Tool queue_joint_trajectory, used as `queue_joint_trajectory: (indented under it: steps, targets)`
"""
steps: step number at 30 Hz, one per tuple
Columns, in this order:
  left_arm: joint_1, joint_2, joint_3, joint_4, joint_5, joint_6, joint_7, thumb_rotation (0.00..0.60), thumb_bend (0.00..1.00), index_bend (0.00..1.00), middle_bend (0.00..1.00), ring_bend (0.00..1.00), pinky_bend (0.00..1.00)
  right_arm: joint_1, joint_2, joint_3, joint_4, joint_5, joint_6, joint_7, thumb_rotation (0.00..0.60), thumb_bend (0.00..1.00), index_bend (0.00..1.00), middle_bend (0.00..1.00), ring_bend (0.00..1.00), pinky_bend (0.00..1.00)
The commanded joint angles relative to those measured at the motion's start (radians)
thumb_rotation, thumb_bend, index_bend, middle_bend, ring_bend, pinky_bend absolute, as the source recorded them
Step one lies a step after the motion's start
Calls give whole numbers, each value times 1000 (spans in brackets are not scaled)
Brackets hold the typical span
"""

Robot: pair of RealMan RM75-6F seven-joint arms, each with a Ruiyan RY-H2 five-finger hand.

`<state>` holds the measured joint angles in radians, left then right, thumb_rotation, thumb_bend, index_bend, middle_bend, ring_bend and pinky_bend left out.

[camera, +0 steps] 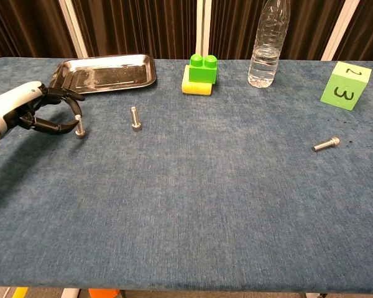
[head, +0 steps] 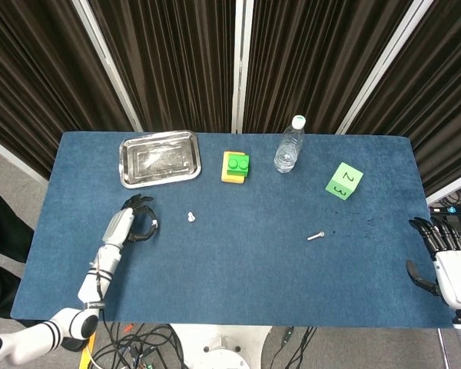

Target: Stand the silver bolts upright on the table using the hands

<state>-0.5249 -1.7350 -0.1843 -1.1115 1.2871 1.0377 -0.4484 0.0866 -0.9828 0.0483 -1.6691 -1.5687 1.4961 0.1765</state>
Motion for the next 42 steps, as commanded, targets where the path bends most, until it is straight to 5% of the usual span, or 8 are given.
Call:
queue_joint_trajectory:
  steps: [1, 15, 25, 34, 42]
  targets:
    - [2, 0, 2, 1, 5, 3, 1, 600, 392, 478, 160, 0, 0, 0, 0, 0, -1, 1, -1, 0, 600, 320, 111, 119, 0, 0]
    - [19, 21, 14, -13, 42, 50, 30, 600, 392, 329, 159, 0, 0, 14, 9, -3, -4, 5, -34, -10, 600, 323, 111, 119, 0, 0]
    - [112, 232, 17, -197, 45, 213, 281, 600, 283, 303, 158, 0, 0, 201, 29, 17, -18, 6, -320, -118, 600, 161, 123, 148, 0, 0]
    - [218, 390, 2, -389, -11, 345, 429, 600, 224, 326, 158, 0, 0, 380, -75, 56, 57, 61, -551, -210, 600, 204, 325, 185, 0, 0]
    - [279, 434, 26, -449, 6, 396, 410, 600, 223, 333, 158, 0, 0, 466, -238, 58, 196, 94, -626, -313, 600, 224, 408, 192, 0, 0]
